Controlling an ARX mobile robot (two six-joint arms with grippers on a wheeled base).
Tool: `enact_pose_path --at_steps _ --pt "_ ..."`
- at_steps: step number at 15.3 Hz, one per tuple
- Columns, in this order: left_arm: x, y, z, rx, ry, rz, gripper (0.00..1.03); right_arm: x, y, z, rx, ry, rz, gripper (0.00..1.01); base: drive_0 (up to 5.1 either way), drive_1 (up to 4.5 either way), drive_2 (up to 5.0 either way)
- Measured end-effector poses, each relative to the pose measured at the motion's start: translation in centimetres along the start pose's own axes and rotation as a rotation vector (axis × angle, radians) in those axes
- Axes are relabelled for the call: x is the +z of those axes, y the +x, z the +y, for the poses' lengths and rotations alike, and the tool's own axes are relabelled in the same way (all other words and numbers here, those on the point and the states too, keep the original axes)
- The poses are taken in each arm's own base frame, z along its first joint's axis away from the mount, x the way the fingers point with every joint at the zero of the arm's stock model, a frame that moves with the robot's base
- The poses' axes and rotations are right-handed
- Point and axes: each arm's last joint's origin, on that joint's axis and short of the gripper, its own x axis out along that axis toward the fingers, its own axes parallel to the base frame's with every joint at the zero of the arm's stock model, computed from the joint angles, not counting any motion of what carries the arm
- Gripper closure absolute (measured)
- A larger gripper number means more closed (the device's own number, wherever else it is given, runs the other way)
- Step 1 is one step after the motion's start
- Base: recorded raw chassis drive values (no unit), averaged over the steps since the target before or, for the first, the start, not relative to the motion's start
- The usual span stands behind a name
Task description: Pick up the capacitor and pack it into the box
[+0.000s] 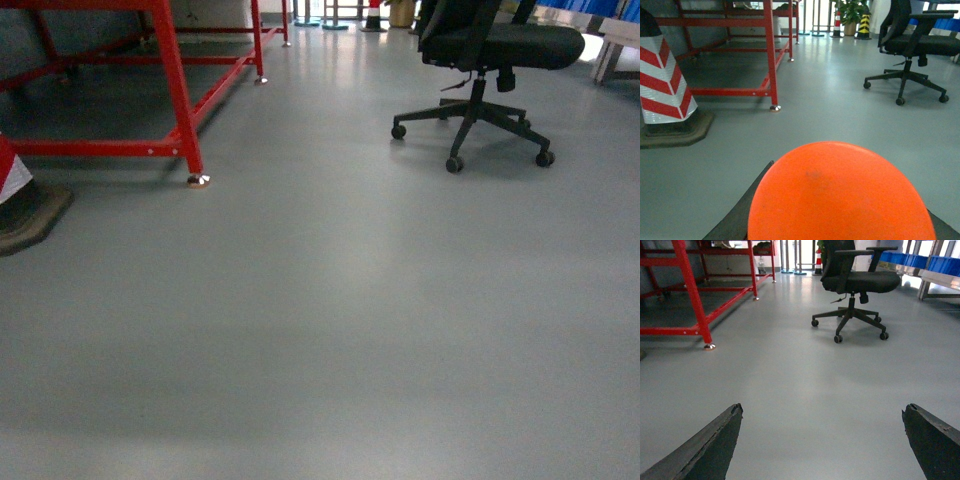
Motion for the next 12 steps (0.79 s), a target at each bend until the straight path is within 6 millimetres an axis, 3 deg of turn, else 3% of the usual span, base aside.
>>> enact_pose_path --at_steps 12 --pt "0.02 0.00 0.00 0.000 0.000 -0.002 0.60 0.03 0.00 0.00 0.000 0.000 -0.003 0.03 -5.0 2.32 2.3"
